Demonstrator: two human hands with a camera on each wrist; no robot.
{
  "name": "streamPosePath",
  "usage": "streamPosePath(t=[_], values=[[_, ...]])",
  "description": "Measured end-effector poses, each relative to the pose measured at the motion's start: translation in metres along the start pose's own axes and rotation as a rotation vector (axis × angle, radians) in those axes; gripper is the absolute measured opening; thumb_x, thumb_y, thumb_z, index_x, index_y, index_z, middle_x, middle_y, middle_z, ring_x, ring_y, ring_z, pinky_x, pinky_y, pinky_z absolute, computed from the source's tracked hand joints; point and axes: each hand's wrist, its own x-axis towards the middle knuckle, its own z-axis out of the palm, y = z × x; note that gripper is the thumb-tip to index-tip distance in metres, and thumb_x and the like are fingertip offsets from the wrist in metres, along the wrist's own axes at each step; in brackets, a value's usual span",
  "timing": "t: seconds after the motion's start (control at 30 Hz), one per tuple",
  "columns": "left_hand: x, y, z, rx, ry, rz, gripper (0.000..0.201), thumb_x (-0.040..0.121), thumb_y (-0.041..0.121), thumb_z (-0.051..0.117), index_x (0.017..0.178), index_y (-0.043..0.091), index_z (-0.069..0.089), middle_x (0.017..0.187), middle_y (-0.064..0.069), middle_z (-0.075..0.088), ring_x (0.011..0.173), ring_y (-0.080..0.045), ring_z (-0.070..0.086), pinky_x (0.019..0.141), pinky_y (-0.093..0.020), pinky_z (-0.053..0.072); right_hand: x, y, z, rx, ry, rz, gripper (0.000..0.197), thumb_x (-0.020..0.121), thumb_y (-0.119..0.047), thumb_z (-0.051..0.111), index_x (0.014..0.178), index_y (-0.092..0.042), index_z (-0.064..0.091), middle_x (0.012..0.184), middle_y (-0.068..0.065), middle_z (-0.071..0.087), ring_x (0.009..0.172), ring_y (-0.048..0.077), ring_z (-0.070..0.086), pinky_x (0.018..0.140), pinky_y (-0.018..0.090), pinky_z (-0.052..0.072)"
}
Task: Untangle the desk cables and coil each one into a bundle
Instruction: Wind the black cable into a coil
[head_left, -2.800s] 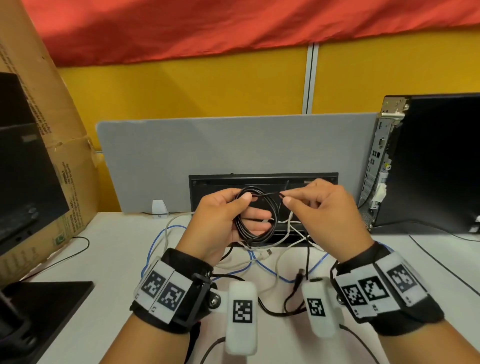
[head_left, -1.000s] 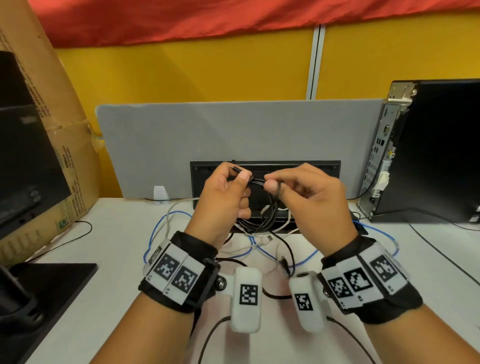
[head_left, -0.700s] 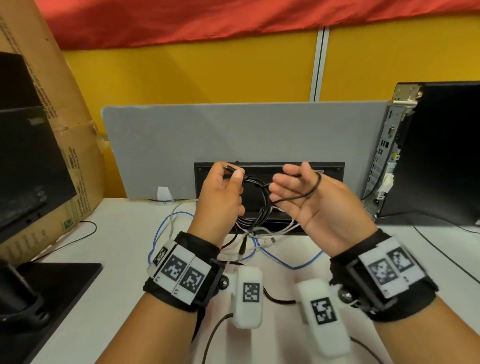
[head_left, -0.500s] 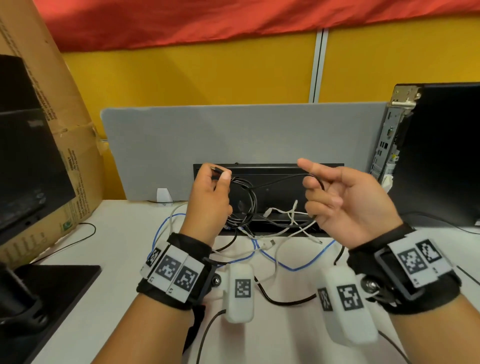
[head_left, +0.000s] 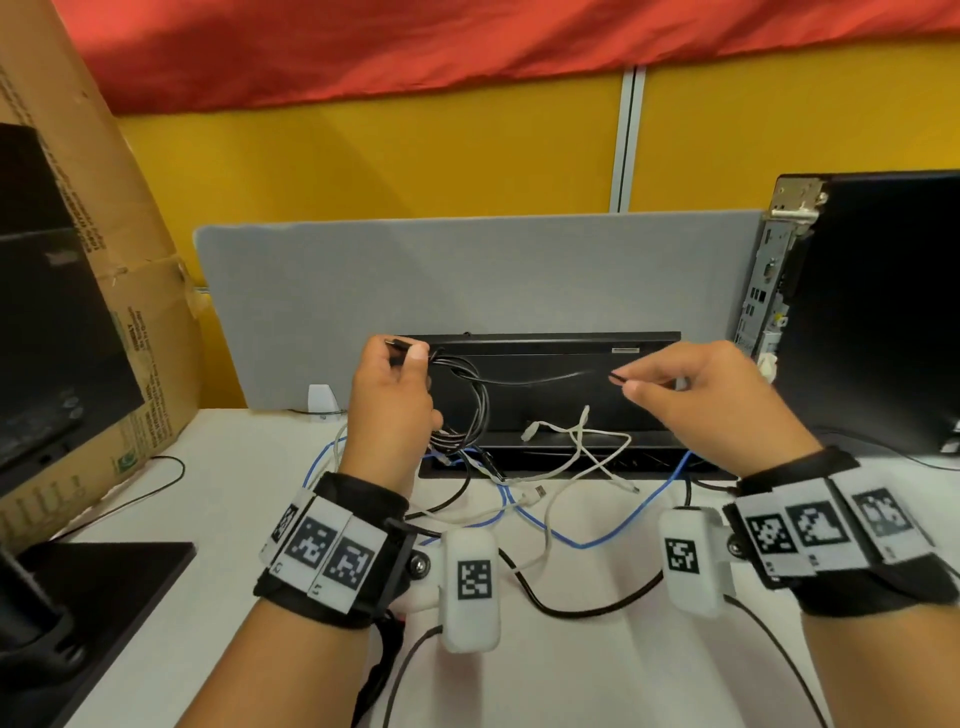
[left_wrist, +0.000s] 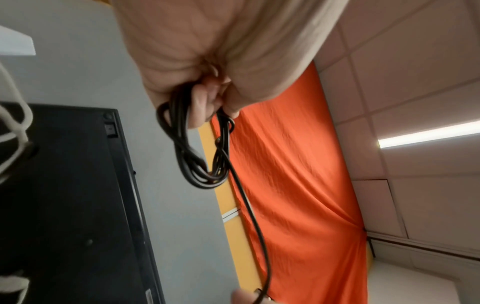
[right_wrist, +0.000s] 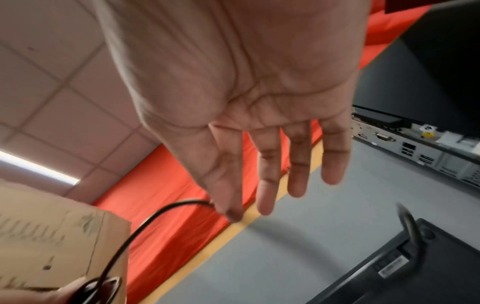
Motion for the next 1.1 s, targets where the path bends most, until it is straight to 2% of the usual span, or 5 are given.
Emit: streamPosePath(t=[0.37, 0.5, 0.63, 0.8, 1.1], values=[[-0.018, 0.004, 0.023, -0.182, -0.127, -0.098, 0.014, 0.102, 0.016, 0.043, 0.090, 0.016, 0.048, 0.044, 0.013, 0.040, 0.039, -0.003, 0.030, 0.036, -0.017, 0.029, -0.018, -0.035, 0.035, 0.041, -0.219, -0.101, 0.032, 0.071, -0.048, 0.079, 0.096, -0.028, 0.076, 0.057, -0.008, 0.066, 0.046, -0.009, 0.055, 0.051, 0.005, 0.038], [-0.021, 0.004, 0.025, -0.166, -0.148, -0.103, 0.012, 0.101, 0.017, 0.045, 0.091, 0.017, 0.050, 0.046, 0.014, 0.040, 0.040, -0.004, 0.030, 0.037, -0.017, 0.030, -0.020, -0.037, 0.040, -0.084, -0.273, -0.149, 0.015, 0.083, -0.028, 0.073, 0.071, -0.020, 0.073, 0.050, -0.008, 0.060, 0.046, -0.005, 0.053, 0.048, 0.005, 0.037], [-0.019, 0.004, 0.021, -0.039, -0.136, -0.054, 0.011, 0.101, 0.019, 0.046, 0.091, 0.019, 0.051, 0.049, 0.013, 0.041, 0.042, -0.004, 0.033, 0.039, -0.018, 0.031, -0.017, -0.032, 0.030, -0.106, -0.023, -0.177, 0.017, 0.086, -0.020, 0.067, 0.071, -0.019, 0.074, 0.055, -0.009, 0.064, 0.049, 0.000, 0.058, 0.052, 0.007, 0.042], [-0.026, 0.013, 0.024, -0.322, -0.242, -0.143, 0.014, 0.102, 0.016, 0.042, 0.090, 0.015, 0.049, 0.053, 0.010, 0.036, 0.044, -0.006, 0.025, 0.038, -0.018, 0.026, -0.012, -0.024, 0.027, -0.002, 0.292, -0.229, 0.010, 0.086, -0.017, 0.070, 0.081, -0.017, 0.078, 0.061, -0.008, 0.069, 0.059, 0.009, 0.067, 0.068, 0.034, 0.058], [-0.038, 0.016, 0.036, -0.587, -0.294, -0.181, 0.014, 0.104, 0.016, 0.036, 0.096, 0.016, 0.047, 0.060, 0.003, 0.037, 0.048, -0.006, 0.028, 0.044, -0.018, 0.028, -0.015, -0.033, 0.046, 0.803, -0.050, 0.082, 0.020, 0.087, 0.001, 0.062, 0.077, -0.006, 0.078, 0.079, 0.014, 0.075, 0.079, 0.028, 0.074, 0.072, 0.034, 0.061]])
